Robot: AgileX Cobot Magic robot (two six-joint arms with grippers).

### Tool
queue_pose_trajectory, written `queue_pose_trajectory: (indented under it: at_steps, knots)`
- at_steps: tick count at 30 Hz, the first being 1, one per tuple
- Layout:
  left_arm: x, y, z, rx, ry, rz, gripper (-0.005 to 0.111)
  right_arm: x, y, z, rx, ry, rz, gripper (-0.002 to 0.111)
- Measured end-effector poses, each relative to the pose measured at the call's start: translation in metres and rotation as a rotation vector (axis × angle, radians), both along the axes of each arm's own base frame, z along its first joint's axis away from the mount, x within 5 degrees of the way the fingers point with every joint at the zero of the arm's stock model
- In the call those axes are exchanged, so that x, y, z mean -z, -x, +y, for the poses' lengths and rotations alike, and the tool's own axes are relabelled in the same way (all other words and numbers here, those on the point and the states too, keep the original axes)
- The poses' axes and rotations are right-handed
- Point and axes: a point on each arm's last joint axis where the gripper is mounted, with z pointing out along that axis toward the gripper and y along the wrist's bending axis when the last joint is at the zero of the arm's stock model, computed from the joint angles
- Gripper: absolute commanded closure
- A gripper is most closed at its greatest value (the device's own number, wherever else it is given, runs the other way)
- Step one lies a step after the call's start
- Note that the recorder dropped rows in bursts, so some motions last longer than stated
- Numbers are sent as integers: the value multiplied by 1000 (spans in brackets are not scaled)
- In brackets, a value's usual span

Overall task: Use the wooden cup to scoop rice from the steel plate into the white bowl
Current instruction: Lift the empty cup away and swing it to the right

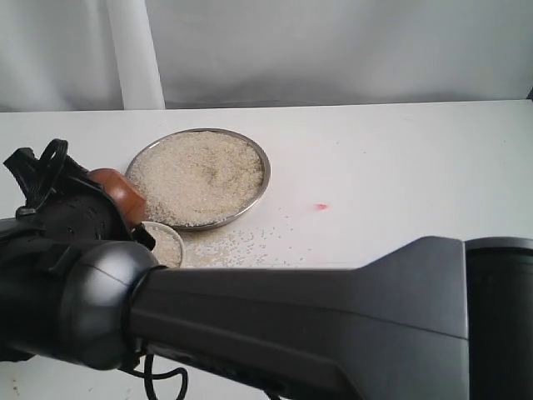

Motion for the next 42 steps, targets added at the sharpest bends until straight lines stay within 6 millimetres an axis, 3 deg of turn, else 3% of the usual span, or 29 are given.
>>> queue_pose_trajectory:
  at_steps: [8, 12, 15, 16, 22, 23, 27, 34, 38, 42]
  knots:
    - [0, 0, 0, 0, 0, 0, 107, -1, 0, -1, 8, -11, 11, 108]
    - [0, 0, 0, 0, 0, 0, 107, -23, -11, -12, 58, -95, 42, 108]
    - [0, 0, 0, 0, 0, 0, 107, -53, -23, -31, 125, -222, 126, 108]
    - [0, 0, 0, 0, 0, 0, 107, -73, -32, -45, 168, -313, 186, 108]
    - [0, 0, 0, 0, 0, 0, 107, -137, -48, -89, 257, -617, 325, 108]
    - [0, 0, 0, 0, 0, 0, 107, -157, -52, -105, 273, -717, 357, 108]
    - [0, 0, 0, 0, 0, 0, 107, -210, -62, -156, 330, -962, 419, 108]
    - [0, 0, 0, 0, 0, 0, 107, -284, -57, -258, 435, -1279, 420, 108]
    - [0, 0, 0, 0, 0, 0, 107, -297, -49, -309, 508, -1361, 403, 108]
    - [0, 0, 0, 0, 0, 0, 107, -277, -40, -345, 542, -1428, 375, 108]
